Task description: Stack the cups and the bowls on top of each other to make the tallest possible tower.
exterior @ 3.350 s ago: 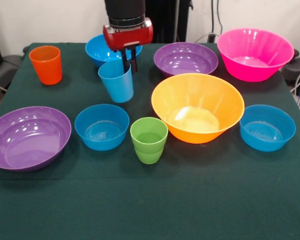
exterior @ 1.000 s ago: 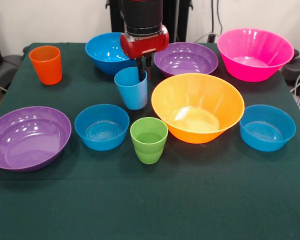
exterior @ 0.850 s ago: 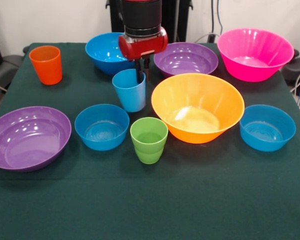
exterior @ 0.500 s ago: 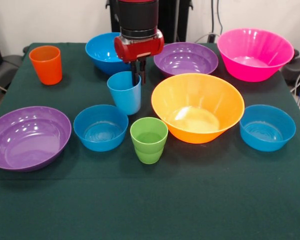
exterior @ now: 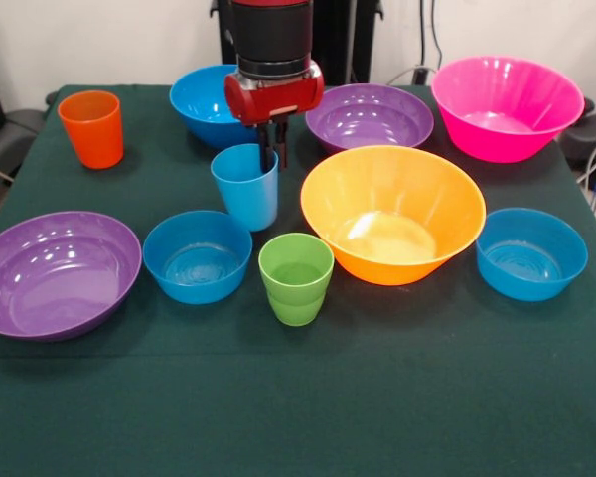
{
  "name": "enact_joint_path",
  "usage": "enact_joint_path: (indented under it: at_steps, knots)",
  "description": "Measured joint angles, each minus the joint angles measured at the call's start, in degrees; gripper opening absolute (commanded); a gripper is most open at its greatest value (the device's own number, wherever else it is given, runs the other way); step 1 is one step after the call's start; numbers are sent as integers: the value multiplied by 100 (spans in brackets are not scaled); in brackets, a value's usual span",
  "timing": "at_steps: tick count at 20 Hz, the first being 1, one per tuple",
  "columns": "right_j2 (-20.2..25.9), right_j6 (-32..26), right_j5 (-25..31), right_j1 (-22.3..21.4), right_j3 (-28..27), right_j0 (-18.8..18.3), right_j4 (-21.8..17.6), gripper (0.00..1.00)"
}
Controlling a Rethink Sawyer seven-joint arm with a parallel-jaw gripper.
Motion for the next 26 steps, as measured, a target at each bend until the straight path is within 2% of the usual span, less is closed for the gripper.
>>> enact_joint_path:
  at_steps: [26]
  knots:
    - [-5, 0, 51, 34, -124, 73, 104, 0]
